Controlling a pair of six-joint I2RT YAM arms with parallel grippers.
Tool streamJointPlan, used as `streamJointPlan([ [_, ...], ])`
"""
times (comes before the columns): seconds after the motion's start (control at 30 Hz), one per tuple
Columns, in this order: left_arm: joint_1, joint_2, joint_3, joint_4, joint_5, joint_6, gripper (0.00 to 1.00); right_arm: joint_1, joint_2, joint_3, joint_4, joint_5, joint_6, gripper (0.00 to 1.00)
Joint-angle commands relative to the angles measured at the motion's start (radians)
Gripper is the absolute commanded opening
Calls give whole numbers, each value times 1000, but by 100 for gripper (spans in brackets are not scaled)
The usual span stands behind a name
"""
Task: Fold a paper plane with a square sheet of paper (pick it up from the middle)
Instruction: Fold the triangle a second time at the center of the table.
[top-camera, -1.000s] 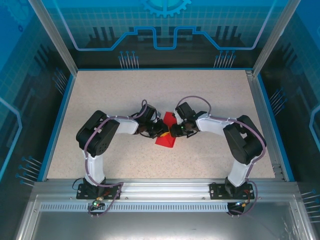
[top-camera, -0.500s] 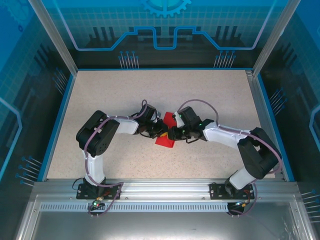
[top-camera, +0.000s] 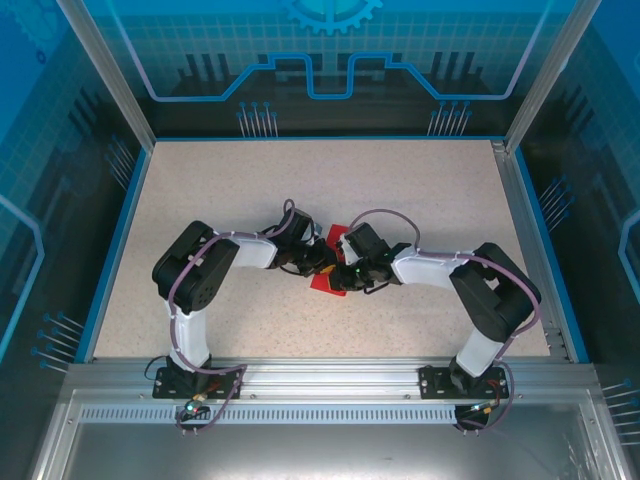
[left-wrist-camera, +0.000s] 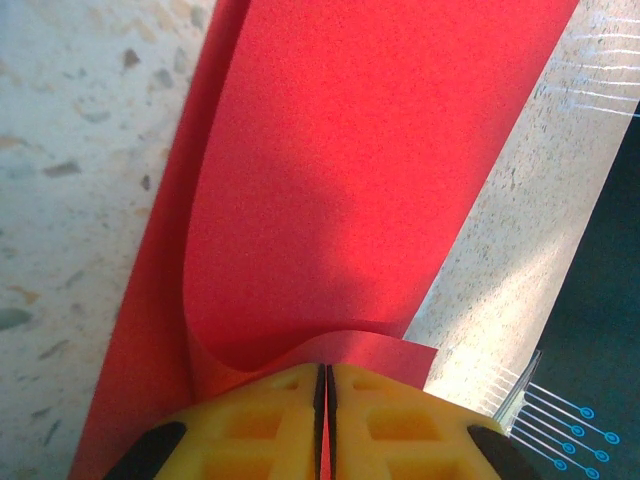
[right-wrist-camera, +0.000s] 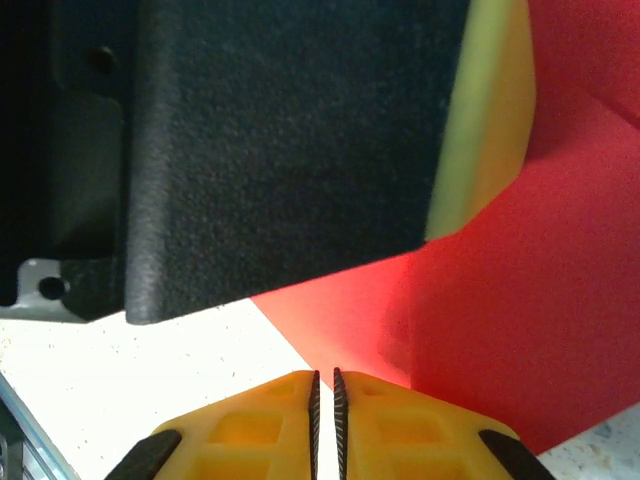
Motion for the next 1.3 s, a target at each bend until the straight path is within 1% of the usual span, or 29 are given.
streamJointPlan([
  [0.0,0,27,-14,-50,-24,21,13,-16,23,18,-13,4,1,15],
  [0.33,1,33,-10,-57,-25,24,13,-36,14,-32,-12,-19,-2,16],
  [0.73,1,31,-9,-71,-32,30,13,-39,15,-76,-46,23,-3,16],
  [1.0,1,31,-7,-86,-45,41,13,-42,-12,-93,-89,39,-11,16],
  [1.27,4,36,-2,-87,-45,42,13,-42,-71,-83,-139,59,-12,17],
])
